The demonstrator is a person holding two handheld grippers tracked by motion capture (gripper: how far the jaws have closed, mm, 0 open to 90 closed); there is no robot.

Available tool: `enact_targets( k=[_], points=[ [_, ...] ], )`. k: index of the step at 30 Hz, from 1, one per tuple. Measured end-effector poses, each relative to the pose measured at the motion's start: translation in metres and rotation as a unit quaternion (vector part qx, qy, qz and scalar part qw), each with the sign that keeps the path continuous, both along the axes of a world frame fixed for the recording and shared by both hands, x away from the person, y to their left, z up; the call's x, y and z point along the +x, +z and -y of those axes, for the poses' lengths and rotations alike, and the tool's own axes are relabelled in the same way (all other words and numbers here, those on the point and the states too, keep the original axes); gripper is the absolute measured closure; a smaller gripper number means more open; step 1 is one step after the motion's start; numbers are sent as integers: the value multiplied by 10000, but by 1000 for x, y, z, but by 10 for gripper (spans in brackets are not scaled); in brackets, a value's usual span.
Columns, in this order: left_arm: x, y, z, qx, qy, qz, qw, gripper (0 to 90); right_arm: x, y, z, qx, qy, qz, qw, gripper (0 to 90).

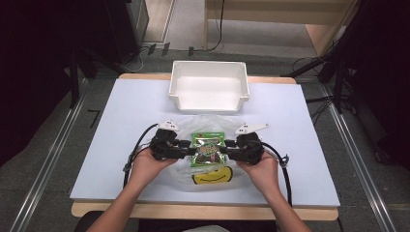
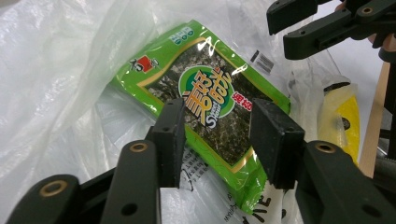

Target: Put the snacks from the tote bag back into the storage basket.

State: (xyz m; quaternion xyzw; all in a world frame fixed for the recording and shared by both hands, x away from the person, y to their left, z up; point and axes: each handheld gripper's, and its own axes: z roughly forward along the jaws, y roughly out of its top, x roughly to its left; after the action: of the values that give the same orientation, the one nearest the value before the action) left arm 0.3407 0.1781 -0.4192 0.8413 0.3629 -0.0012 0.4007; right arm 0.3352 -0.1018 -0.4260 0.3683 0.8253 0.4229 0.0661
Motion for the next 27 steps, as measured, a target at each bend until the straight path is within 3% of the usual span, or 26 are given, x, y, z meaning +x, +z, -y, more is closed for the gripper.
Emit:
enact_targets(
  k=[13,16,21,27],
  points=[
    [-1,-10,4,39,63,-107,9999,837,0,-4,-1,4,-31,14,10000,619],
    [0,-14,5,61,72,-162,9998,852,1,-6,-2,-11,-32,3,10000,612],
    [1,-22,9,280,51,-221,9993,855,2,-8,-3,-19,-41,-6,10000,608],
    [2,-25,9,273,59,-243,9993,852,2,-9,-5,-21,-27,-18,10000,596]
  ],
)
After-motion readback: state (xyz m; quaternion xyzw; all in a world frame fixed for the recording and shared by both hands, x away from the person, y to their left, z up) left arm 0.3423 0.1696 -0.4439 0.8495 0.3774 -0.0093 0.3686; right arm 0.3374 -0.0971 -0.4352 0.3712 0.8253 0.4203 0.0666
